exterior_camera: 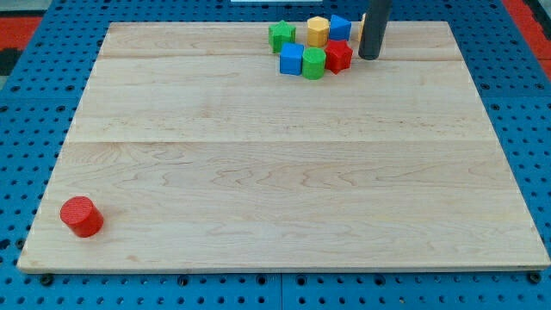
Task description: Move the red star diagonal to the green star
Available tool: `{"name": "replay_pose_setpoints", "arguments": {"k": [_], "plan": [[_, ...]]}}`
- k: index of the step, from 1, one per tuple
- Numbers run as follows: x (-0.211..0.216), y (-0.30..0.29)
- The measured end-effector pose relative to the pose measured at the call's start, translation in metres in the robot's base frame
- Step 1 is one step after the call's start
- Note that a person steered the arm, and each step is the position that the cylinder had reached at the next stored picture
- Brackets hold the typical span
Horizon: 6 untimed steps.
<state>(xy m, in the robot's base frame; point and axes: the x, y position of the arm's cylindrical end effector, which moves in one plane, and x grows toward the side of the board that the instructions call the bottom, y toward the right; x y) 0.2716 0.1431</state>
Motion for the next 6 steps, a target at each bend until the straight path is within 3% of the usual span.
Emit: {"name": "replay_pose_setpoints", "arguments": {"k": [3, 5, 6], "plan": [[-0.006, 0.000], [0.013, -0.178], [0.023, -0.196]]}}
